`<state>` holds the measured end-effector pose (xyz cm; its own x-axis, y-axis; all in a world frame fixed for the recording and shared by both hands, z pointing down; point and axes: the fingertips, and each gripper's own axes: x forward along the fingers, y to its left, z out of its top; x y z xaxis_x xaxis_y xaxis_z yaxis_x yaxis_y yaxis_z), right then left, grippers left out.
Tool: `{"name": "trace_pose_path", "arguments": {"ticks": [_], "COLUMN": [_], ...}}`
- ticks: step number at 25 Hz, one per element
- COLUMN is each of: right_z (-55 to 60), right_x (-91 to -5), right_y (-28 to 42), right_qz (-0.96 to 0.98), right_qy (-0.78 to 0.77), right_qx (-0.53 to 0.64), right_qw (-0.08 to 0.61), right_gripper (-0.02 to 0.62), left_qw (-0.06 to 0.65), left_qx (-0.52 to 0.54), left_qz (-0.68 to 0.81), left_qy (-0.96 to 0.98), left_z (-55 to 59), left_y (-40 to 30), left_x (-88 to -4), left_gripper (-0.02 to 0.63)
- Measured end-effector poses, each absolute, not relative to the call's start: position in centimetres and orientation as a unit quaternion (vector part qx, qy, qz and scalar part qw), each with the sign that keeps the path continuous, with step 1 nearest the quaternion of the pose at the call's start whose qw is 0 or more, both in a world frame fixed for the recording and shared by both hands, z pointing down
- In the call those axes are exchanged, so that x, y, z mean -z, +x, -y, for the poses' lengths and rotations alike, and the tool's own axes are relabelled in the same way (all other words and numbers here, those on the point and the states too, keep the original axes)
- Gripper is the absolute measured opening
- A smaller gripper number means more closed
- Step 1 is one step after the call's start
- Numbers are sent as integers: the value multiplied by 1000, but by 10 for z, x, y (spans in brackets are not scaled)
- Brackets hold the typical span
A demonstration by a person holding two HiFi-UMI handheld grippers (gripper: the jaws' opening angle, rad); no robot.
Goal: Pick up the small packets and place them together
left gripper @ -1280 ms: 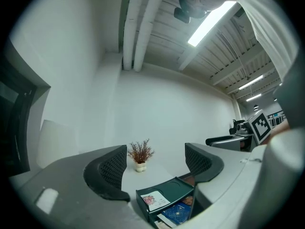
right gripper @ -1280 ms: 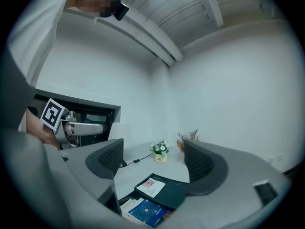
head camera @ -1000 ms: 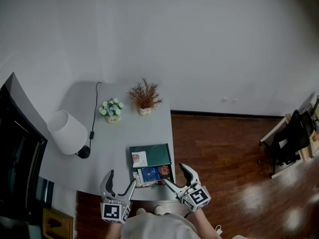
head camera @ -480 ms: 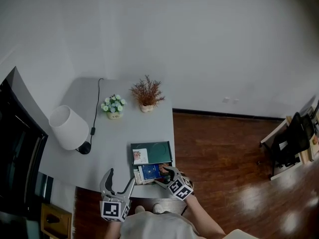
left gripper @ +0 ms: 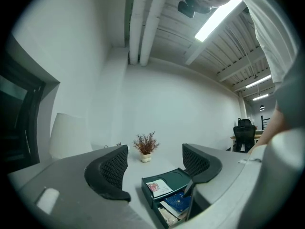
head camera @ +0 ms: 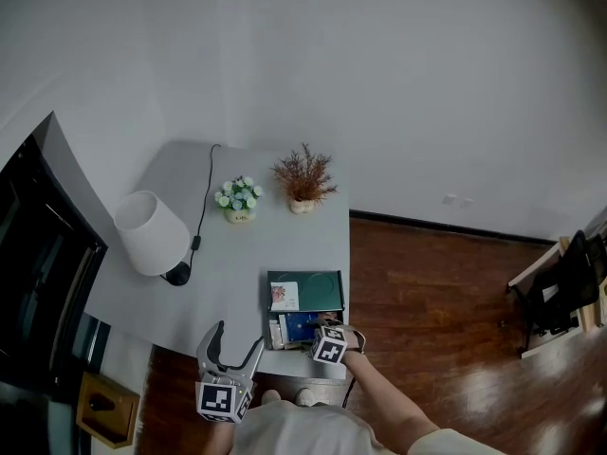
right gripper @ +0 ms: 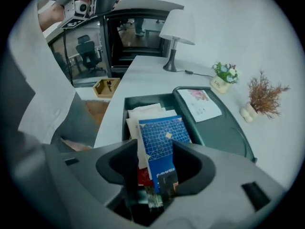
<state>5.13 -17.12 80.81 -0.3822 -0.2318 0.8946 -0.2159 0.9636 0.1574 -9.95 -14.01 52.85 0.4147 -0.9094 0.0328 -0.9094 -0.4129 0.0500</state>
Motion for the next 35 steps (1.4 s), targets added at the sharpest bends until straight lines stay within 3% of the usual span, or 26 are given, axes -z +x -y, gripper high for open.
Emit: {"name": "trace_pose_path", "arguments": {"ticks": [13,24,35], "right_z": [178,155,196], "right_x": [-799,-710,-635], "right_y": [48,52,77], "right_qz": [832,881,876], "right_qy": [161,233,308], "right_qx": [32,33,111], "right_qw": [529,411,354], "right_gripper": [19,14,14], "left_qw": [33,33,30], "left_qx": [-2,-2,-1], "left_qz": [548,535,527], "left_qy": [836,844,849], "left_z": [141,145,148], "left_y": [-106,-94,-85], "left_x": [-530,-531,-530], "left_gripper": [347,347,347]}}
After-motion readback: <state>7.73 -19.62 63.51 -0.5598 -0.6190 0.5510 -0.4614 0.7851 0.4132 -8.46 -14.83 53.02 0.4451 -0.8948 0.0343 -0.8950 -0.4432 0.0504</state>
